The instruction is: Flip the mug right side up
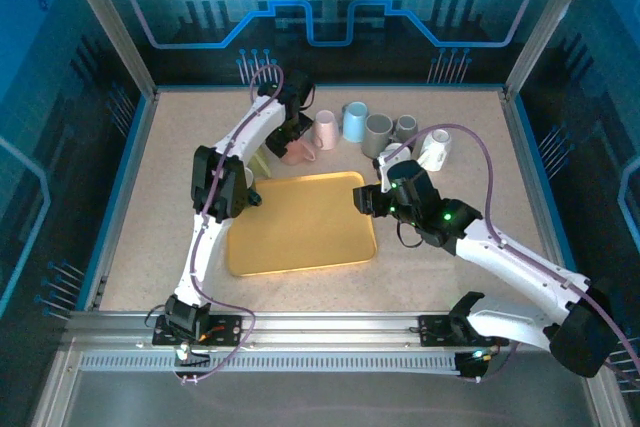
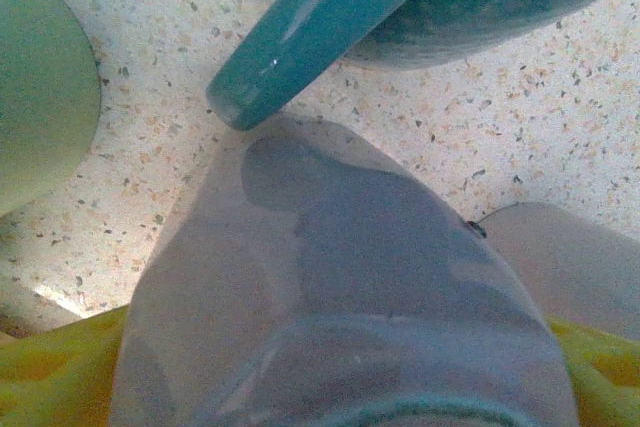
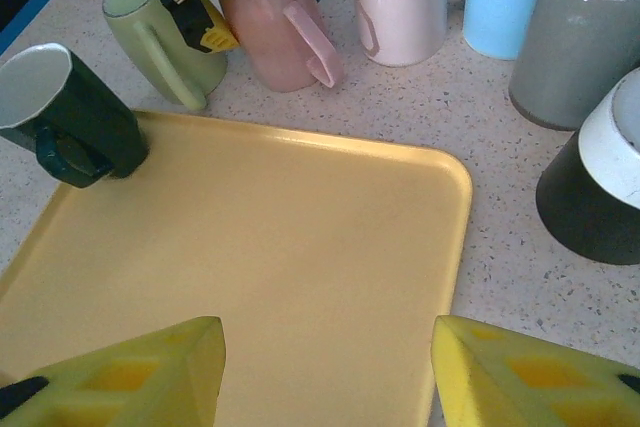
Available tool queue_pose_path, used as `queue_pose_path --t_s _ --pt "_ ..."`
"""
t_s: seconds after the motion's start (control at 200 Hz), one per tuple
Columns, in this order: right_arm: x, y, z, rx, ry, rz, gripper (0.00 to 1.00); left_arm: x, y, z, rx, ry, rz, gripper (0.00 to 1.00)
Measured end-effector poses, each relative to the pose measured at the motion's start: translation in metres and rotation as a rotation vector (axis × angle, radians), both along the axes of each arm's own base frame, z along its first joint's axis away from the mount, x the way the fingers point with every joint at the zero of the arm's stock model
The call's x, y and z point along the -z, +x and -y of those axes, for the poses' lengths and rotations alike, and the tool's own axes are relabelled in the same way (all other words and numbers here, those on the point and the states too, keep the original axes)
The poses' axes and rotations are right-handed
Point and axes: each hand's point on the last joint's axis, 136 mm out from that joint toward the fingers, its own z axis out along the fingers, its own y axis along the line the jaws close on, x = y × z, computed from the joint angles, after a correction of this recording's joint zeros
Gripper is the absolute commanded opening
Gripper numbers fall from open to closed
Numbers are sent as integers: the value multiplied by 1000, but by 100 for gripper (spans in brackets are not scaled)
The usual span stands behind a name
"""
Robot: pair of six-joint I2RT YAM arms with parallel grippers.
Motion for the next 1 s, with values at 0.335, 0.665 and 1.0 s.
queue_pose_path --t_s 0.335,0.665,1.0 --pt "-1 -2 1 1 -1 -1 56 -1 0 3 44 -9 -7 51" --pt "-48 -6 8 9 49 84 56 -41 -15 14 119 -75 44 47" --pt "-77 -20 -3 -71 137 93 59 -197 -90 20 312 -220 472 45"
